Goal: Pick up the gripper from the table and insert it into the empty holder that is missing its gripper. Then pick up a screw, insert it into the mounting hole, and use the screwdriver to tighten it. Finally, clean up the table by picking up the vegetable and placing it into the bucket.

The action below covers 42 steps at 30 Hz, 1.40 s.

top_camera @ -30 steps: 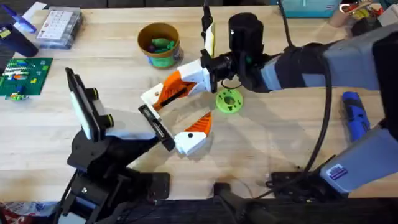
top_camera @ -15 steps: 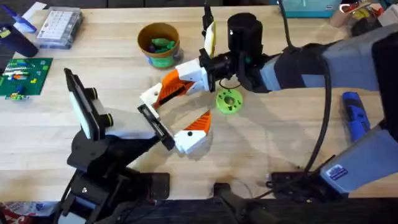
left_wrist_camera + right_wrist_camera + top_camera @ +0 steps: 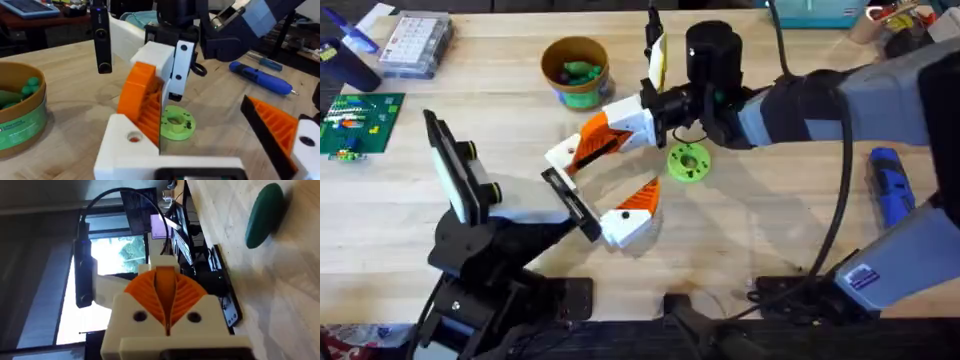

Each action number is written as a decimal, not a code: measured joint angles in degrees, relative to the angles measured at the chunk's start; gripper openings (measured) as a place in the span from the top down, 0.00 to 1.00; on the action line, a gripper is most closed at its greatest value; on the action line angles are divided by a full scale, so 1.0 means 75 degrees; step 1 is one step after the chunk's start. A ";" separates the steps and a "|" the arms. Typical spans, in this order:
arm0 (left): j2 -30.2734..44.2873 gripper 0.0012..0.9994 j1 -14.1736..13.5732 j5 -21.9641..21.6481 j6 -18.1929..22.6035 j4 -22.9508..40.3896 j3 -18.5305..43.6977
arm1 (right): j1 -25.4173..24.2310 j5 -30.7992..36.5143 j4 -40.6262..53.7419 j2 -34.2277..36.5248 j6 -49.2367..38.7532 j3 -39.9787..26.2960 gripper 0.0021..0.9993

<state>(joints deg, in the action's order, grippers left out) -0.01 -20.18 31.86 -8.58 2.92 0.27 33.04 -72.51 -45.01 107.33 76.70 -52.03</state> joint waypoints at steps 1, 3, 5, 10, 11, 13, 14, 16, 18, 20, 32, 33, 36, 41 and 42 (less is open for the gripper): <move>0.0000 0.01 0.0000 0.0000 0.0000 0.0001 0.0000 | 0.0000 0.0000 0.0002 0.0000 -0.0003 0.0000 0.99; 0.0001 0.01 0.0000 0.0000 0.0000 0.0000 0.0000 | 0.0000 -0.0001 0.0001 0.0000 -0.0005 0.0000 0.99; 0.0002 0.01 0.0000 0.0000 0.0000 0.0000 0.0000 | 0.0000 -0.0003 0.0001 0.0000 -0.0005 0.0000 0.99; 0.0000 0.01 0.0000 0.0003 0.0003 0.0000 0.0000 | 0.0000 -0.0020 0.0005 0.0000 -0.0028 0.0000 0.92; 0.0000 0.01 0.0000 0.0004 0.0004 0.0000 0.0000 | 0.0000 -0.0017 0.0004 0.0000 -0.0029 0.0000 0.91; 0.0000 0.01 -0.0003 0.0006 0.0010 -0.0003 0.0000 | 0.0000 -0.0015 -0.0025 0.0000 -0.0038 0.0000 0.89; 0.0000 0.01 -0.0003 0.0009 0.0047 -0.0012 0.0000 | 0.0003 -0.0020 -0.0191 0.0000 -0.0057 0.0000 0.87; 0.0000 0.01 -0.0003 0.0008 0.0124 -0.0016 0.0000 | 0.0009 -0.0021 -0.0371 0.0008 -0.0042 0.0000 0.86; 0.0000 0.01 -0.0003 0.0006 0.0185 -0.0019 0.0000 | 0.0009 -0.0027 -0.0553 0.0034 -0.0012 0.0000 0.82; 0.0000 0.01 -0.0003 0.0009 0.0198 -0.0012 0.0000 | 0.0009 -0.0033 -0.0577 0.0041 0.0003 0.0000 0.79; 0.0000 0.01 -0.0003 0.0044 0.0172 -0.0005 0.0000 | 0.0009 -0.0052 -0.0665 0.0041 0.0007 0.0000 0.64; 0.0000 0.01 -0.0003 0.0044 0.0169 -0.0003 0.0000 | 0.0009 -0.0052 -0.0665 0.0041 0.0007 0.0000 0.63; 0.0000 0.01 -0.0003 0.0053 0.0171 -0.0005 0.0000 | 0.0009 -0.0052 -0.0665 0.0041 0.0007 0.0000 0.62; 0.0003 0.01 -0.0003 0.0061 0.0169 -0.0003 0.0000 | 0.0009 -0.0052 -0.0665 0.0041 0.0010 0.0000 0.60; 0.0000 0.01 -0.0003 0.0065 0.0169 -0.0006 0.0000 | 0.0009 -0.0052 -0.0665 0.0041 0.0009 0.0000 0.59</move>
<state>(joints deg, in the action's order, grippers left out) -0.01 -20.21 32.35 -7.31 2.87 0.27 33.10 -72.90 -50.00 107.63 76.77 -52.03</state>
